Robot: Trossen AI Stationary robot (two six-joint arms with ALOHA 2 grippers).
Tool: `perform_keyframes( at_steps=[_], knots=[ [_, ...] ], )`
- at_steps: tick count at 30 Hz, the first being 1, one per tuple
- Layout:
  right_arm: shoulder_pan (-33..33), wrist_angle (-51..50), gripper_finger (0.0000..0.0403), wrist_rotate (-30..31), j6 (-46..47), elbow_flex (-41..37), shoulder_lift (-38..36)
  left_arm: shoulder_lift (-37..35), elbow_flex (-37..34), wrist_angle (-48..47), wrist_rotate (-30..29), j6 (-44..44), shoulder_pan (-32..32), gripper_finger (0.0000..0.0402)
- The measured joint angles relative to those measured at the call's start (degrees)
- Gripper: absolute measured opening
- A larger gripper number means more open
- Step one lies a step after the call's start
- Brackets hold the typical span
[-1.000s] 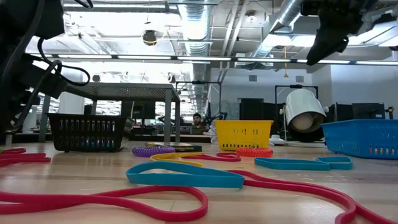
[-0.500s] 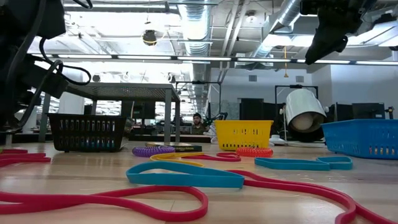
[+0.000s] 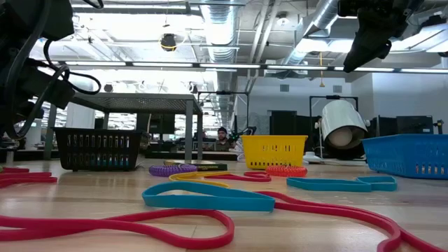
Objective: Pick & Place Office Desk Supplies
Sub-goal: Put the red rubber band into the black bin
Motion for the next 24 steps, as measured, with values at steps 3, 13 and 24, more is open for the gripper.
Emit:
perform_keyframes(
  at_steps=[3,13,24],
  knots=[
    [0.0,0.0,0.0107,0.0,0.0,0.0,0.0,0.0,1.3,-2.0,0.0,0.0,0.0,0.0001],
    [0.0,0.0,0.0107,0.0,-0.1,0.0,0.0,-4.1,6.3,-12.2,-2.4,0.3,0.0,0.0],
    [0.0,-0.3,0.0107,0.0,-0.2,0.0,0.0,-15.4,12.6,-19.1,-8.4,1.1,-0.2,0.0]
  ],
)
